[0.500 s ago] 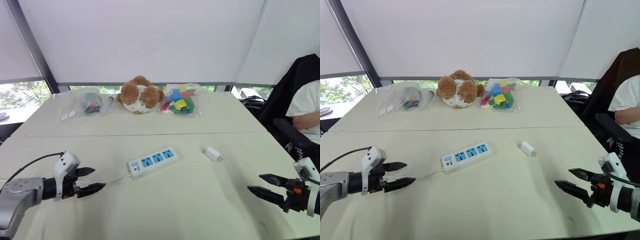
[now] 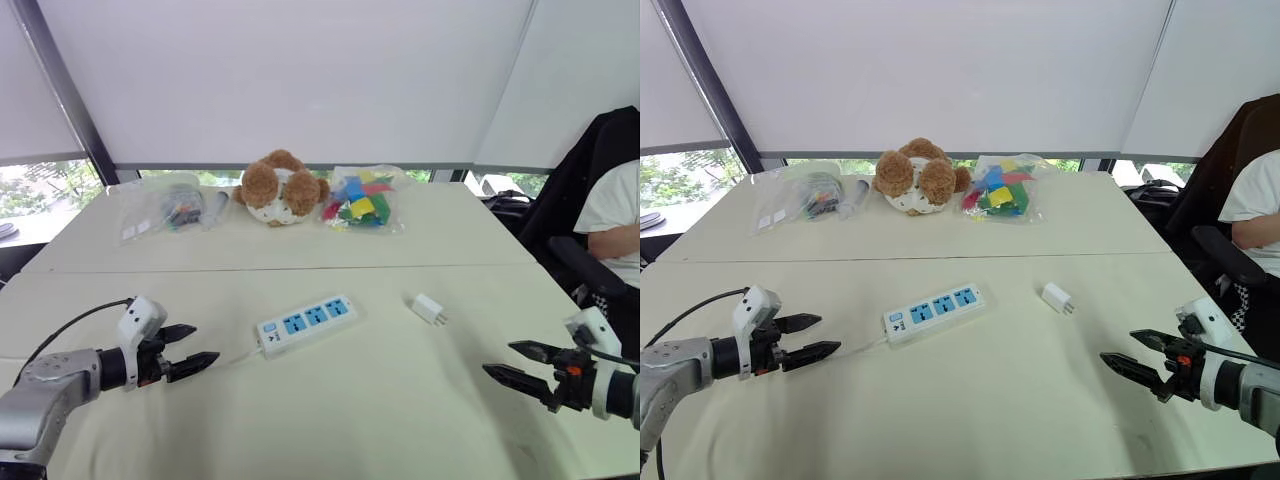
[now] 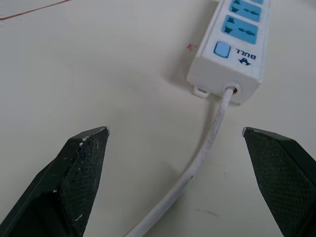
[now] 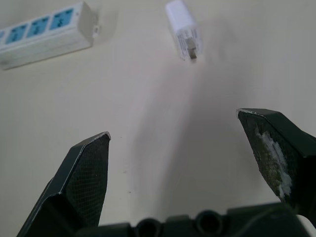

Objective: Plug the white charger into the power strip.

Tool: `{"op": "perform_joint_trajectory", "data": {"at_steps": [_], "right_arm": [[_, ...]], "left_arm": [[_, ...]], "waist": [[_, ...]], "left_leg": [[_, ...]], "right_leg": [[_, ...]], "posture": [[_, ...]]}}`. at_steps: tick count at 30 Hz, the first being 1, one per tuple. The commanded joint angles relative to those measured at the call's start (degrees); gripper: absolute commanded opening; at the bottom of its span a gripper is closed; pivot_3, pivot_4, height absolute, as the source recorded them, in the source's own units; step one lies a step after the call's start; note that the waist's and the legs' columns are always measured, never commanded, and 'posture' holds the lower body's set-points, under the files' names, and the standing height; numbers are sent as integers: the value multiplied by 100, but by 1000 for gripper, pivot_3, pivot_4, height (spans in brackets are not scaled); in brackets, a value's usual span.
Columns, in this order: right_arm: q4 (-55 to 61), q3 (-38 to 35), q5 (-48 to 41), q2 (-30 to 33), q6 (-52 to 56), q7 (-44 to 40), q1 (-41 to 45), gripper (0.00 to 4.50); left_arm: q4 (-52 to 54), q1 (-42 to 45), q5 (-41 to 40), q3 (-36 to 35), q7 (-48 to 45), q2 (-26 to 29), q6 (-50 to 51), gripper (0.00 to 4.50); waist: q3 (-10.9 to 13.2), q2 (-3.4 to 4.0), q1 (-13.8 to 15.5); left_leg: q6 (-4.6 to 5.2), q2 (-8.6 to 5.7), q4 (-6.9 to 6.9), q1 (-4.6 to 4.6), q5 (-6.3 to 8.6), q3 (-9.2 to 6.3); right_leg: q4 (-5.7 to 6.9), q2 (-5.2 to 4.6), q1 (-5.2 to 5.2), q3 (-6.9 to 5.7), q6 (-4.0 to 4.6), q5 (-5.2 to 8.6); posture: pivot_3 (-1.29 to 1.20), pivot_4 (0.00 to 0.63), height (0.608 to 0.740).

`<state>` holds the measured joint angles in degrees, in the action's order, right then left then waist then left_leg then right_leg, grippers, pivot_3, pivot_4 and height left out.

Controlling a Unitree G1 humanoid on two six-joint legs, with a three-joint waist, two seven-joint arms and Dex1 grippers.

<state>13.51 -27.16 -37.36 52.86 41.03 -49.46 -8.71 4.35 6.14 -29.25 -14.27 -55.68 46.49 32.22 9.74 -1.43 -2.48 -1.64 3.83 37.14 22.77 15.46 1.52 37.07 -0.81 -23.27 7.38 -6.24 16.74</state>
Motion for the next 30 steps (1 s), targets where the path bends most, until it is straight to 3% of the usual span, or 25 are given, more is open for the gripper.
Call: {"op": "perform_joint_trajectory", "data": {"at_steps": [1,12,16,19,23,30], "right_arm": [[47,-18,1,-7,-31,-23,132,4500],[11,-24,175,104,-47,-232,55,4500],[68,-108,125,361,145,-414,167,4500],[377,-72,-389,580,677,-580,534,4500],[858,234,-803,639,1159,-564,920,4500],[1807,1198,-1037,89,1712,413,1737,4500]], "left_arm": [[-2,134,-23,-160,40,68,-56,4473],[-227,372,179,116,-64,-9,-392,4473],[-499,681,318,490,-707,102,-827,4473],[-880,1170,578,964,-1263,40,-1347,4473],[-1447,1688,845,1412,-1730,-171,-1939,4473],[-2502,2179,1323,1796,-1748,-875,-2928,4473]], "waist": [[0,0,-1],[0,0,1],[0,0,-3],[0,0,0],[-1,2,1],[-1,2,5]], "left_leg": [[0,0,0,0,0,0],[0,0,1,-1,0,0],[0,-1,2,-1,0,0],[-1,-2,4,-2,-1,0],[-1,-1,4,-3,-1,-3],[0,-1,5,11,-2,-11]], "right_leg": [[0,0,0,0,0,0],[1,1,2,0,-2,-1],[2,2,2,0,-2,-1],[3,2,3,0,-1,-1],[4,5,5,0,-2,-2],[12,10,-8,-1,-21,-12]], "posture": [[0,150,739],[0,150,739],[0,150,739],[0,150,739],[0,150,739],[0,150,739]]}}
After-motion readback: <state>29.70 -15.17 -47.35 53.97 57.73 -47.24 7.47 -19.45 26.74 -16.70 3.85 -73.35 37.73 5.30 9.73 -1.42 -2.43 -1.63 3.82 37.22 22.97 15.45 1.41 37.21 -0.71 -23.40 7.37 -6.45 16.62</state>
